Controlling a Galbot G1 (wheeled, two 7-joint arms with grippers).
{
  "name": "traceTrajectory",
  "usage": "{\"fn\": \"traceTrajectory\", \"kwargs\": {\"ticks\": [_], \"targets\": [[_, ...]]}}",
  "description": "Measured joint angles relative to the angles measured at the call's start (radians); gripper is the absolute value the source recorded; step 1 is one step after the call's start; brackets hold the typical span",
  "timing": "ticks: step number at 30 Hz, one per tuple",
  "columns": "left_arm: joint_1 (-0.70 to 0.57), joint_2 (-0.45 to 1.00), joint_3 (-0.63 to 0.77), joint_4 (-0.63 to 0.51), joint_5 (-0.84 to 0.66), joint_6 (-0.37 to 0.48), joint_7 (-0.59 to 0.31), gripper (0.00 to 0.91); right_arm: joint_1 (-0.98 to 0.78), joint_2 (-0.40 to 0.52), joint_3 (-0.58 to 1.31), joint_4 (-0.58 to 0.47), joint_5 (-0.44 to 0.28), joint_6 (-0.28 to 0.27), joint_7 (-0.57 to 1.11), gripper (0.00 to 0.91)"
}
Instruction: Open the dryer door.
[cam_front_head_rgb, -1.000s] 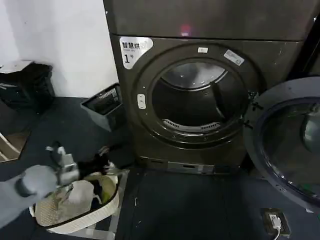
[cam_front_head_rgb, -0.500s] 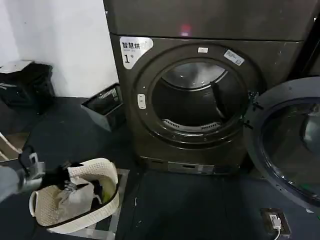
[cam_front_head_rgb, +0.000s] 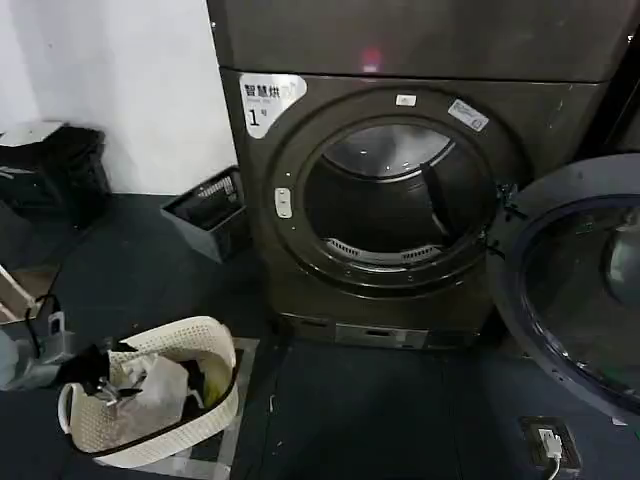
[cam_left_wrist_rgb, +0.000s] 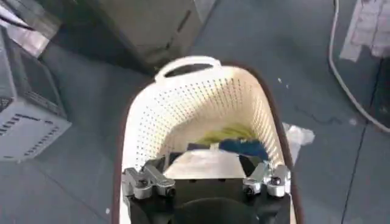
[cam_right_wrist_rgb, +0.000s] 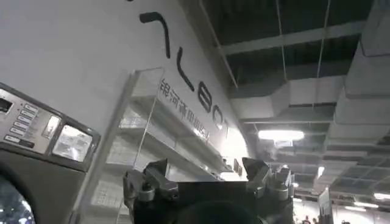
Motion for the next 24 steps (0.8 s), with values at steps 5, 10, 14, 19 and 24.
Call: {"fn": "traceTrajectory", "kwargs": {"ticks": [5, 10, 14, 19, 24], "targets": [[-0.001, 0.004, 0.000, -0.002, 0.017, 0.008, 0.012, 0.907, -0.001, 0.000, 0.002, 0.002, 0.003, 0.000, 0.000, 0.907], [0.001, 0.004, -0.001, -0.008, 0.020, 0.002, 0.026, 0.907, 0.000, 0.002, 0.003, 0.002, 0.002, 0.000, 0.000, 0.907], [0.001, 0.007, 0.000, -0.007, 0.026, 0.002, 0.026, 0.907, 0.000, 0.005, 0.003, 0.007, 0.002, 0.000, -0.001, 0.907], [-0.001, 0.020, -0.005, -0.004, 0.071, -0.013, 0.081, 0.907, 0.002, 0.005, 0.003, 0.005, 0.002, 0.000, -0.001, 0.907], [-0.001, 0.025, -0.007, -0.004, 0.099, -0.021, 0.099, 0.907, 0.007, 0.006, 0.000, 0.011, 0.001, -0.002, -0.002, 0.907]]}}
